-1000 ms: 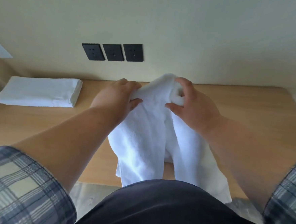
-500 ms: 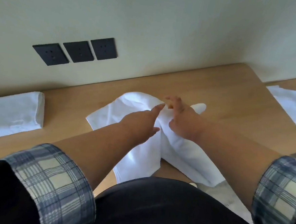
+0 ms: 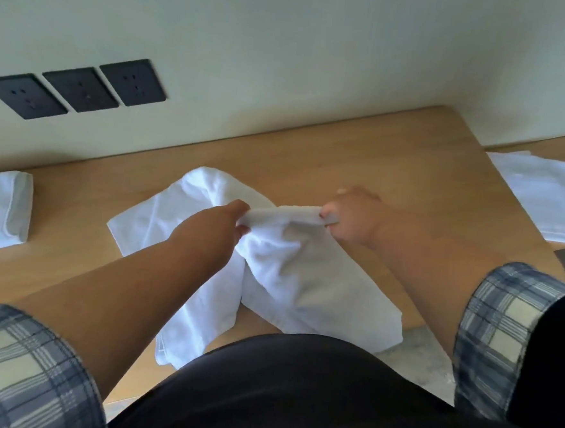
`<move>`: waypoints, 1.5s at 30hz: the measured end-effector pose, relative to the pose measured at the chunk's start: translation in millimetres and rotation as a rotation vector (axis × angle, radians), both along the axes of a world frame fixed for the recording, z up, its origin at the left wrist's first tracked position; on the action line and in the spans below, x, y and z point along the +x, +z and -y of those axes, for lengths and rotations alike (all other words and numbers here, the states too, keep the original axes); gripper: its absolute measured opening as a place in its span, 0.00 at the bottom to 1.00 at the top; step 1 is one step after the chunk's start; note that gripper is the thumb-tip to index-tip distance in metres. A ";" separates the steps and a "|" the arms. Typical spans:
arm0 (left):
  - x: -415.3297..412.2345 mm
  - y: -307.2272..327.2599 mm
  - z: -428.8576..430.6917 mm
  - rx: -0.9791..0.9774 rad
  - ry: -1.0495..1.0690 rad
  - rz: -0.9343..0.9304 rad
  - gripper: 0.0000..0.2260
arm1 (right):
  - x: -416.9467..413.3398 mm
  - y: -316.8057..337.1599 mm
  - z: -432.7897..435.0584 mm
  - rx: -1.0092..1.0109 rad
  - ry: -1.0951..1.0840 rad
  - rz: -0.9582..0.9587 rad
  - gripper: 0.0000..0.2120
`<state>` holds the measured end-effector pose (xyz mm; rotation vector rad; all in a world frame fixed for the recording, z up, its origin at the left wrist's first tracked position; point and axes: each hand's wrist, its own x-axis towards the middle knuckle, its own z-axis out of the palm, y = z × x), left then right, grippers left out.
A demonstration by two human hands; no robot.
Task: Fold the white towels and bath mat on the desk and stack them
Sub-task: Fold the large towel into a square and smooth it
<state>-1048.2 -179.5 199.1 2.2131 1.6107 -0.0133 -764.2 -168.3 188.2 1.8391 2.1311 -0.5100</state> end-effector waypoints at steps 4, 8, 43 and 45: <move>13.6 1.0 15.7 0.056 0.098 0.009 0.09 | 2.7 -18.4 -19.8 -0.020 0.099 -0.172 0.31; 34.5 9.1 28.0 0.048 0.336 -0.135 0.16 | 8.3 -20.3 -36.2 -0.030 0.229 -0.214 0.03; 283.3 -44.7 11.3 -0.580 -0.257 -0.197 0.29 | 231.8 -106.9 36.7 -0.604 -0.928 -0.919 0.19; 277.4 -50.4 12.3 -0.571 -0.286 -0.216 0.30 | 234.6 -107.7 41.7 -0.448 -0.992 -0.939 0.18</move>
